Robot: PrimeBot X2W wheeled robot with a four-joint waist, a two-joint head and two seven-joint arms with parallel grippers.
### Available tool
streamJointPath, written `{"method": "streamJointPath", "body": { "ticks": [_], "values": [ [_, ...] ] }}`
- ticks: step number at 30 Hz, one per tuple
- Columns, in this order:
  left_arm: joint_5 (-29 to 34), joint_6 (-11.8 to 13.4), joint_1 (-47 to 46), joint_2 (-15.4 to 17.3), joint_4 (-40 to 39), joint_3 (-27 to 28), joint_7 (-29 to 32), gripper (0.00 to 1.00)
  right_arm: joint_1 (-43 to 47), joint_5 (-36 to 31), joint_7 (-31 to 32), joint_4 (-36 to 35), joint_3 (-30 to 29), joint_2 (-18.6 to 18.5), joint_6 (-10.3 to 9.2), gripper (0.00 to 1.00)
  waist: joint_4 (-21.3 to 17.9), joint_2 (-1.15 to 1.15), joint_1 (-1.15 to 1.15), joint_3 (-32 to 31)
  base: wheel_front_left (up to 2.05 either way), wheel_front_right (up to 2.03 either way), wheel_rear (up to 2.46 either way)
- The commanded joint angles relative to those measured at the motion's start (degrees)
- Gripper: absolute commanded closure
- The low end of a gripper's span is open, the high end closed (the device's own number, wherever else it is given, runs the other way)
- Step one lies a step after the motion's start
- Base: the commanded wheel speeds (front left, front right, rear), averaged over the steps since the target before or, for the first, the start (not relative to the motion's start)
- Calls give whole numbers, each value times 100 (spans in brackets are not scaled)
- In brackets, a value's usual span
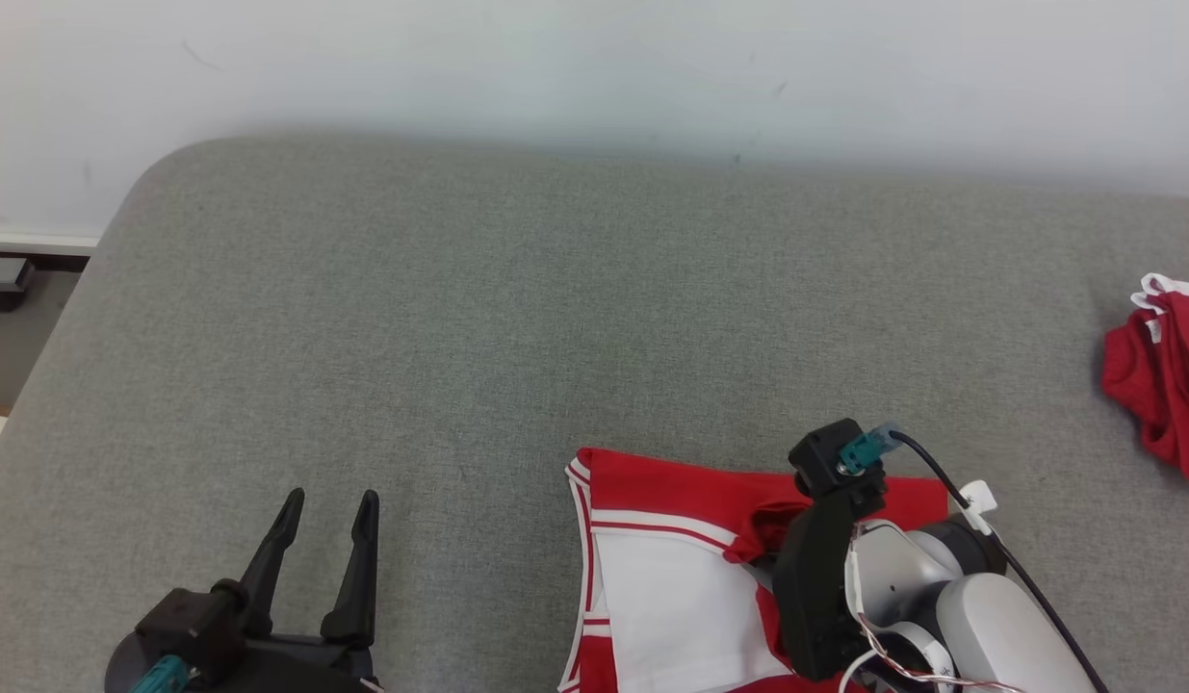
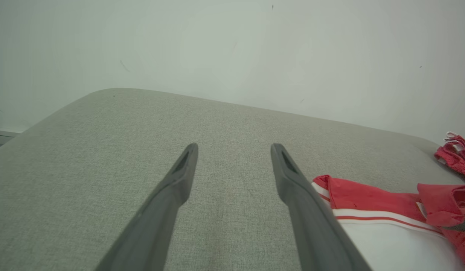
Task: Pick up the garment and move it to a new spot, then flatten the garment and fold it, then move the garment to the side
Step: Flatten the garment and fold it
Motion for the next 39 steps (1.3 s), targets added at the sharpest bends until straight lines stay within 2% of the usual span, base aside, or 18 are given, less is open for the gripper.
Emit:
{"method": "streamJointPath", "body": {
  "ticks": [1,23,37,38,39],
  "values": [
    [20,-41,-83,0,16,-8,-27,0,-140,96,-84,73,81,-26,-3,100,41,0,0,24,0,0,0],
    [112,-99,-138,-54,102,34,-28,0,-805,700,-591,788,1043,-24,-3,100,226,0,0,44,0,0,0],
    [155,-154,-64,-105,160,52,-28,0,-927,786,-802,1162,1222,-26,-2,100,338,0,0,-30,0,0,0],
    [156,-159,-58,-108,161,52,-28,0,-928,773,-825,1181,1216,-26,-3,89,342,0,0,-36,0,0,0],
    [155,-164,-48,-107,162,56,-28,0,-924,777,-828,1198,1238,-25,-2,63,346,0,0,-41,0,0,0]
  ]
}}
